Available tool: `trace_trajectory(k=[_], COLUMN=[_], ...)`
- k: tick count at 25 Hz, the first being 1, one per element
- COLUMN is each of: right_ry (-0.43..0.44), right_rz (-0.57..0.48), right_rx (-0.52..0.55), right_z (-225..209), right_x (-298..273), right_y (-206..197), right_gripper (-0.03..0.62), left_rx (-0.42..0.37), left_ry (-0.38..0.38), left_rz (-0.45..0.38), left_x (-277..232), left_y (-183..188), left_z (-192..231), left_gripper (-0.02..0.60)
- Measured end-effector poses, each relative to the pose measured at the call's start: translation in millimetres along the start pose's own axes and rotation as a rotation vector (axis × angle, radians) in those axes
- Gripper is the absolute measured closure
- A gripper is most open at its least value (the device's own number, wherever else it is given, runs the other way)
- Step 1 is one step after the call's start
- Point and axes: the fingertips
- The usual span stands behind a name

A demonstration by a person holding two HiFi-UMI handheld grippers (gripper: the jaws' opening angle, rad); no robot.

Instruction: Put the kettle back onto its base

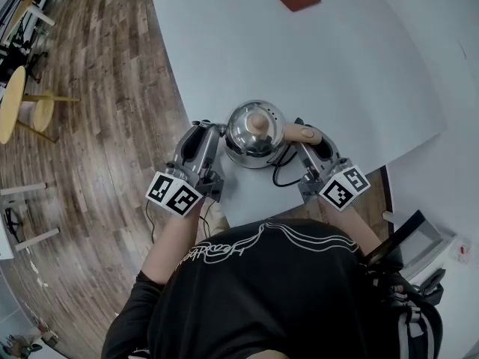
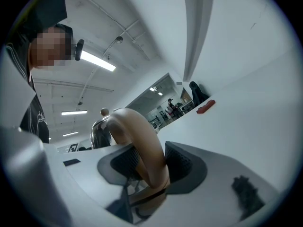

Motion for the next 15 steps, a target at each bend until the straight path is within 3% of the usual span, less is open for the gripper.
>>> trace_trajectory(k=[6,15], right_ry=[-0.011,-0.046], right_rz=[0.043,0.069], right_rx=[0.005,0.041], right_z=[-3.7,-0.5], right_x=[-1.0,8.7], right_y=[-5.6,-19.9], right_gripper=[0.428,0.395], left_rx=[0.056,0.073], left_ry=[-0.015,-0.025], left_rz=[0.006,0.016], left_x=[-1.0,9.9], left_y=[-2.8,-5.2], left_z=[0.0,-4.3], left_gripper=[0.482,0.379])
Point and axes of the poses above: the fingertips, and each gripper's own axes: x backward along the fingers, z to its left, y out of its top, and after that the axes turned 15 degrees about z, right-handed
